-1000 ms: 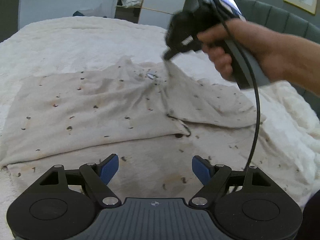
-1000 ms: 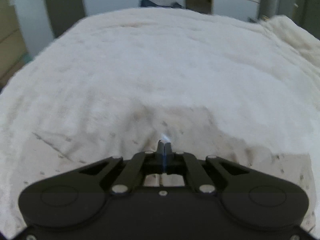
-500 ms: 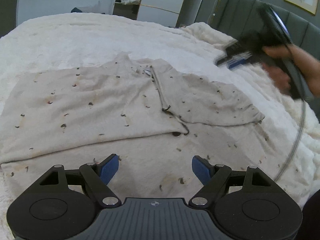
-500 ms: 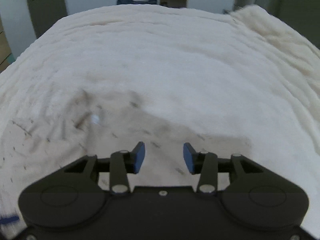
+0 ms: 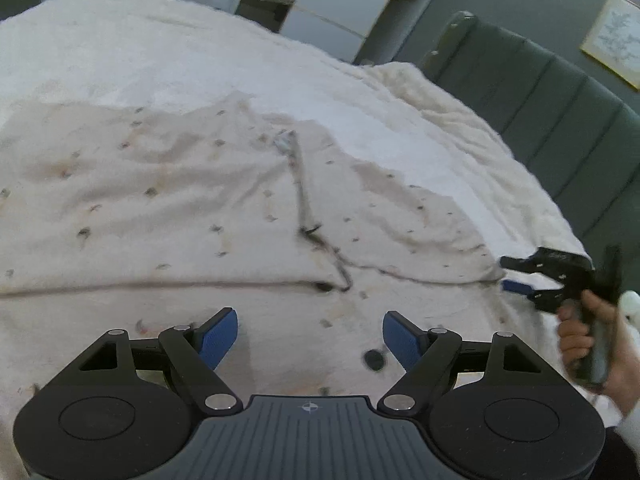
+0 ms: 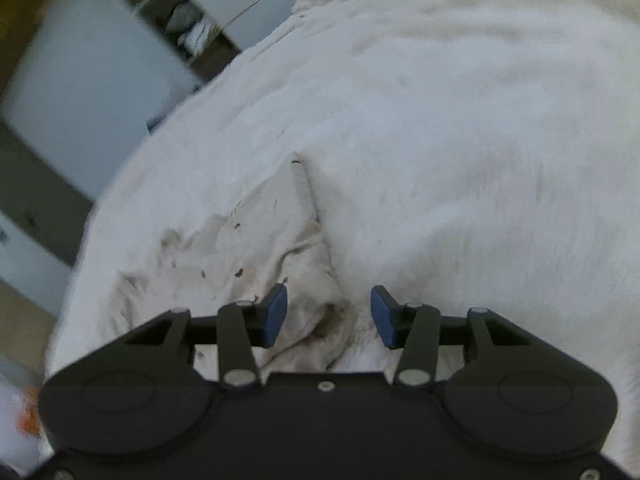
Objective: Fold clothes
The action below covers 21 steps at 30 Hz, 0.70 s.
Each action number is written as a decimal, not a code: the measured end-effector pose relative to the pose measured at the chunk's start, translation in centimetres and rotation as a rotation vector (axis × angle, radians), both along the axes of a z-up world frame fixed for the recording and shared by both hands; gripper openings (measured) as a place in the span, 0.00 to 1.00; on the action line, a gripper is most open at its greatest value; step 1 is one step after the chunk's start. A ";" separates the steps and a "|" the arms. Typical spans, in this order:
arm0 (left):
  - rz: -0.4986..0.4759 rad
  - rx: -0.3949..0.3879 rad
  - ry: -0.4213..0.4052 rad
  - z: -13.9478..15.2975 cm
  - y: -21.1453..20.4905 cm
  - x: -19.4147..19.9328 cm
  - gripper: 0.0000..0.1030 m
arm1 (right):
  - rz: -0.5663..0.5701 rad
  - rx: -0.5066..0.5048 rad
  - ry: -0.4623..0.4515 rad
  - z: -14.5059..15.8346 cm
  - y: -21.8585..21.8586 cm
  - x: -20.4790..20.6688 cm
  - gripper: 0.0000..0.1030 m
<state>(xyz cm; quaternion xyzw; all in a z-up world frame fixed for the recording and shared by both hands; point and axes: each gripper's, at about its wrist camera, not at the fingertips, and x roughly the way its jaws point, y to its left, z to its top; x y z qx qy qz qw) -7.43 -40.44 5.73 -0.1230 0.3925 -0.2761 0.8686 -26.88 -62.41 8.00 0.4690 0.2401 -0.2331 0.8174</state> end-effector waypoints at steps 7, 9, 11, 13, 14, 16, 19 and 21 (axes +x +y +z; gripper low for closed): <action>-0.027 0.127 -0.030 4.5 -9.6 4.5 0.73 | 0.075 0.008 0.020 -0.6 -2.0 -0.2 0.43; -0.023 0.193 -0.039 6.2 -14.7 6.5 0.73 | 0.140 -0.069 0.053 -0.6 -2.0 0.2 0.42; -0.042 0.251 -0.059 7.3 -19.3 7.9 0.73 | 0.195 -0.110 0.074 0.0 -1.9 0.0 0.42; -0.069 0.340 -0.088 7.9 -23.9 9.0 0.73 | 0.252 -0.181 0.072 0.7 -1.3 -0.3 0.42; -0.082 0.385 -0.100 8.0 -26.1 9.5 0.73 | 0.277 -0.214 0.086 1.1 -1.1 -0.5 0.42; -0.099 0.455 -0.120 8.1 -29.6 10.3 0.72 | 0.342 -0.311 0.114 1.9 -0.2 -0.6 0.42; -0.111 0.578 -0.163 7.2 -34.9 10.9 0.71 | 0.404 -0.382 0.114 2.1 0.5 -1.0 0.42; -0.120 0.615 -0.155 6.3 -37.5 11.0 0.70 | 0.405 -0.392 0.115 2.2 0.6 -1.0 0.42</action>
